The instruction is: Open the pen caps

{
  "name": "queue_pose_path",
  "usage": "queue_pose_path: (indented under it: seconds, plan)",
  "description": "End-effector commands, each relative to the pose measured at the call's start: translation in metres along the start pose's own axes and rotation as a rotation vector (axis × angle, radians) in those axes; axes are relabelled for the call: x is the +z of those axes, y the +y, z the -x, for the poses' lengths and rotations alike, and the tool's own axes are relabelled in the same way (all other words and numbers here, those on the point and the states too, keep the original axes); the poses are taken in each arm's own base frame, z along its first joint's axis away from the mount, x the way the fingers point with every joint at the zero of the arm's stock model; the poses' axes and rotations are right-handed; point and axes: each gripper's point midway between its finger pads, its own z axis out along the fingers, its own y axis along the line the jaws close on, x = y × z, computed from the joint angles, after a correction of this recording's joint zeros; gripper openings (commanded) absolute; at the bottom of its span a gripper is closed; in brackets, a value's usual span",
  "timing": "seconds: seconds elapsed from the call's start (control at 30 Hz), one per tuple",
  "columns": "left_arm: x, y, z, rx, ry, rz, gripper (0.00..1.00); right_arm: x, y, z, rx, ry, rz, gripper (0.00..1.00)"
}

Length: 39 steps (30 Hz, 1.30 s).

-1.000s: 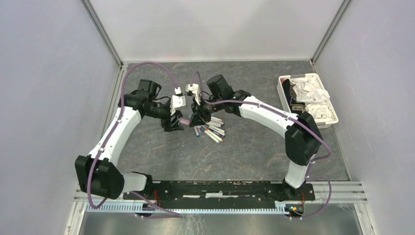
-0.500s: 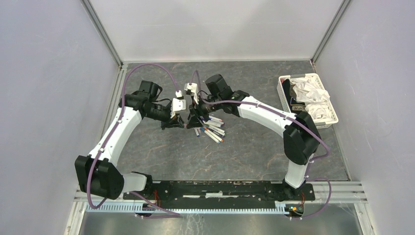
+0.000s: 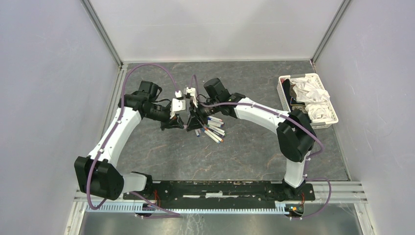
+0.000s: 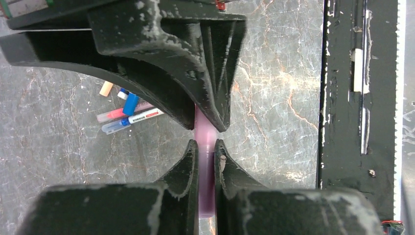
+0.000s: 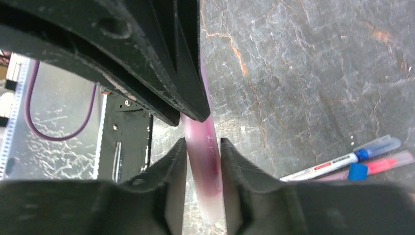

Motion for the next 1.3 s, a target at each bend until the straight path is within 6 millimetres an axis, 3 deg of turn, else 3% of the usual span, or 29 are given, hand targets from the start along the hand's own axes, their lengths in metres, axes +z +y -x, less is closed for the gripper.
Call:
queue_pose_path:
  seconds: [0.0, 0.17, 0.2, 0.23, 0.3, 0.37, 0.43, 0.6, 0.7, 1.03, 1.17, 1.27]
  plan:
    - [-0.009, -0.005, 0.027, 0.056, -0.075, -0.013, 0.02, -0.001, 0.009, 0.013, -0.051, -0.049, 0.038, 0.26]
    - [-0.015, -0.007, 0.039, 0.048, -0.105, -0.013, 0.02, -0.005, 0.015, 0.010, -0.055, -0.056, 0.041, 0.02]
    - [-0.015, -0.007, 0.040, 0.046, -0.108, -0.013, 0.07, -0.006, 0.016, 0.009, -0.055, -0.056, 0.039, 0.00]
    - [-0.016, -0.006, 0.041, 0.043, -0.107, -0.013, 0.24, -0.007, 0.017, 0.008, -0.056, -0.057, 0.037, 0.00]
    - [-0.017, -0.006, 0.039, 0.040, -0.088, -0.015, 0.72, -0.009, 0.020, 0.007, -0.055, -0.058, 0.037, 0.00]
    - [-0.019, -0.008, 0.036, 0.045, -0.063, -0.022, 0.90, -0.011, 0.021, 0.008, -0.052, -0.054, 0.037, 0.00]
    - [-0.022, -0.013, 0.030, 0.067, -0.030, -0.038, 0.93, -0.012, 0.022, 0.008, -0.050, -0.047, 0.039, 0.00]
    - [-0.021, -0.029, 0.007, 0.128, 0.045, -0.094, 0.91, -0.012, 0.026, 0.018, -0.036, -0.050, 0.072, 0.00]
    - [-0.014, -0.027, -0.003, 0.145, 0.052, -0.073, 0.88, -0.011, 0.030, 0.026, -0.029, -0.066, 0.097, 0.00]
    - [-0.004, -0.005, 0.000, 0.153, 0.010, 0.004, 0.72, -0.009, 0.032, 0.029, -0.017, -0.069, 0.102, 0.00]
    - [-0.002, -0.008, -0.003, 0.142, 0.008, -0.007, 0.54, -0.009, 0.030, 0.030, -0.023, -0.072, 0.083, 0.00]
    - [0.000, -0.010, -0.007, 0.134, 0.012, -0.015, 0.27, -0.009, 0.026, 0.034, -0.024, -0.079, 0.061, 0.00]
